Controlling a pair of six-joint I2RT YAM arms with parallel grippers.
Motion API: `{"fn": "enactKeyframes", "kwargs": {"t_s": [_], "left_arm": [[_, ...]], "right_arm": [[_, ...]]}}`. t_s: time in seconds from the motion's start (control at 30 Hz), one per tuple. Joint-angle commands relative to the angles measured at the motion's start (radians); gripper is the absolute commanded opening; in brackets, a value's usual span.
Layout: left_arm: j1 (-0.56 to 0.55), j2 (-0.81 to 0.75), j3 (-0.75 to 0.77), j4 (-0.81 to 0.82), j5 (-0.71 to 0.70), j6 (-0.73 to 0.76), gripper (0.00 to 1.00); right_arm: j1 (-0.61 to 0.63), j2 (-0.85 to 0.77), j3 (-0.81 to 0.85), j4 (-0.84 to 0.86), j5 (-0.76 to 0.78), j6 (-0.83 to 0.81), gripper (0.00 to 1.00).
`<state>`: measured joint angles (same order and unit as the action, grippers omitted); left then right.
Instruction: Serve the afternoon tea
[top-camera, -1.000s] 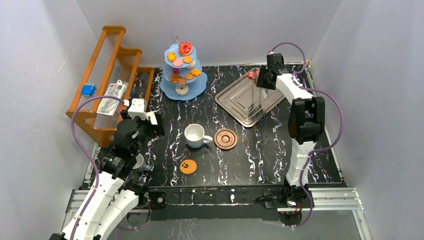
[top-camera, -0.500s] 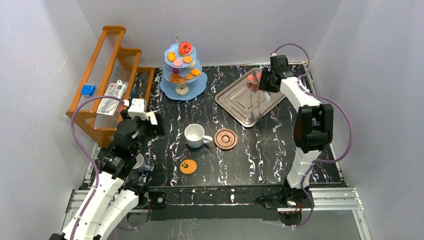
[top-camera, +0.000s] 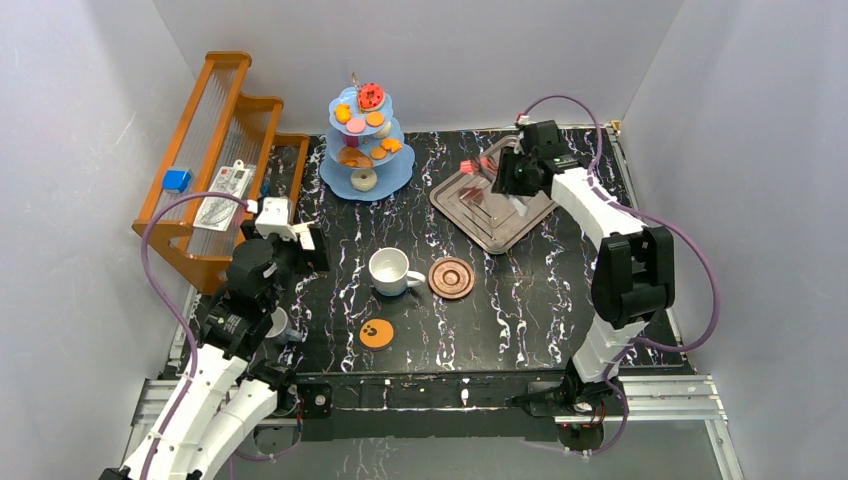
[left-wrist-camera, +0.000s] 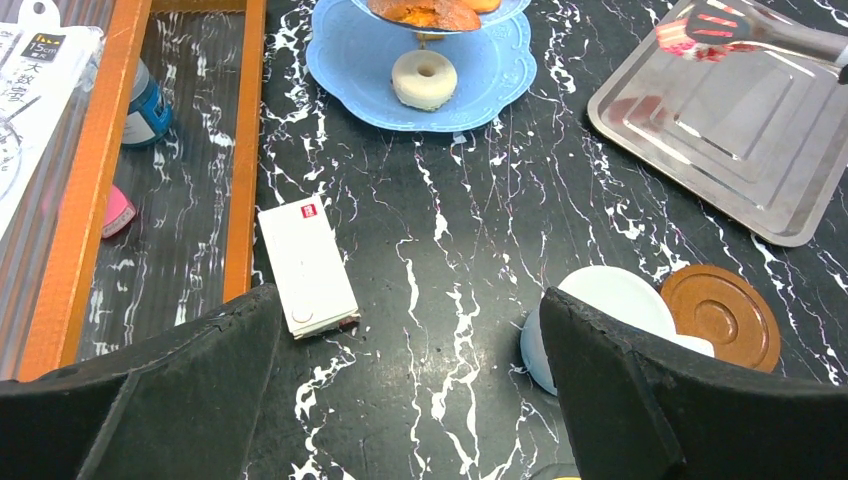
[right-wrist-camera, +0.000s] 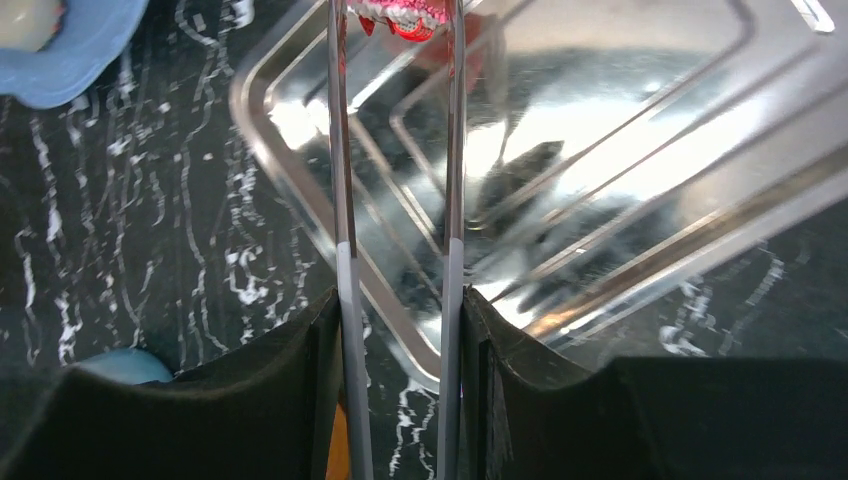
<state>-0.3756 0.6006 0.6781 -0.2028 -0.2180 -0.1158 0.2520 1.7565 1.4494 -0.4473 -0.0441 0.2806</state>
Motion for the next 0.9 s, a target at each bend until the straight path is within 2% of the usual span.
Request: {"fn": "enactKeyframes", "kwargs": {"t_s": [0.0,0.43,0.87], "left_arm": [[-0.005,-0.026,0.023,0.012,-0.004,0.000,0.98],[-0.005,-0.039,0.023,0.010,-0.032,0.002,0.98],[-0.005,-0.047,0.024,0.009,-0.018,0.000,0.98]], "right_arm": [[0.058,-0.053,-0.020,0.160,-0.083,-0.027,0.29],[0.199,0.096,0.047,0.358,-0.144,-0.046,0.31],[0.273,0.256,0.168,0.388,-0.126,-0.022,0.32]]}}
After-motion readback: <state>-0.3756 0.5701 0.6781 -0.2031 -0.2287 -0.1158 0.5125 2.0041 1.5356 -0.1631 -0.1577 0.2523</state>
